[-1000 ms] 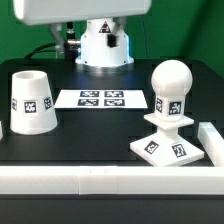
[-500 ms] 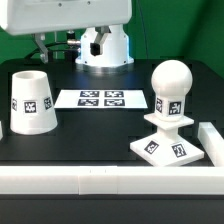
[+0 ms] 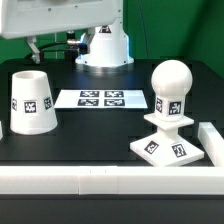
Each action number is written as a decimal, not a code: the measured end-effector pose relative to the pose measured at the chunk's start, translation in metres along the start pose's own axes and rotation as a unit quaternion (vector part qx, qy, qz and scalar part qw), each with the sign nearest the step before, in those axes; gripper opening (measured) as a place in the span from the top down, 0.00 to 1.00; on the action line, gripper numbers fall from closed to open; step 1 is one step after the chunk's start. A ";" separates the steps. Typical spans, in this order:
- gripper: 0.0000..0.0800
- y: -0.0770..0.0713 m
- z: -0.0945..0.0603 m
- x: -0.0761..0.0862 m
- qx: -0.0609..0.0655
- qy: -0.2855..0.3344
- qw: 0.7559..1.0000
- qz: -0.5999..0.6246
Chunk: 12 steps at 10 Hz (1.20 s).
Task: Assemble lamp
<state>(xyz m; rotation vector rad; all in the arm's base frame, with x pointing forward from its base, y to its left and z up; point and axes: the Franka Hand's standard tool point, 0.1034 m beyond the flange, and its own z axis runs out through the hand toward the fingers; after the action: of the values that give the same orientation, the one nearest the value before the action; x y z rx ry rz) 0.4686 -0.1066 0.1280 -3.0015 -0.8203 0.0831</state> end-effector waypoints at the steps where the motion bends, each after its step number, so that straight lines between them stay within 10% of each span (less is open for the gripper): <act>1: 0.13 0.001 0.008 -0.016 0.002 -0.003 1.000 -0.004; 5: 0.13 0.014 0.025 -0.055 0.006 -0.007 1.000 -0.013; 12: 0.13 0.004 0.045 -0.047 0.014 -0.019 0.999 -0.025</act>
Offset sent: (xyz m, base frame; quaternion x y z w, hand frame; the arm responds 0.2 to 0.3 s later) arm -0.0223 -0.0380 0.0002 0.0014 0.0140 -0.0025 0.9999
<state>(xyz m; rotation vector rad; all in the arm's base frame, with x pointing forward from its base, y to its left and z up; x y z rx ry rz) 0.4276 -0.1337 0.0846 -2.9600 -0.8890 0.1502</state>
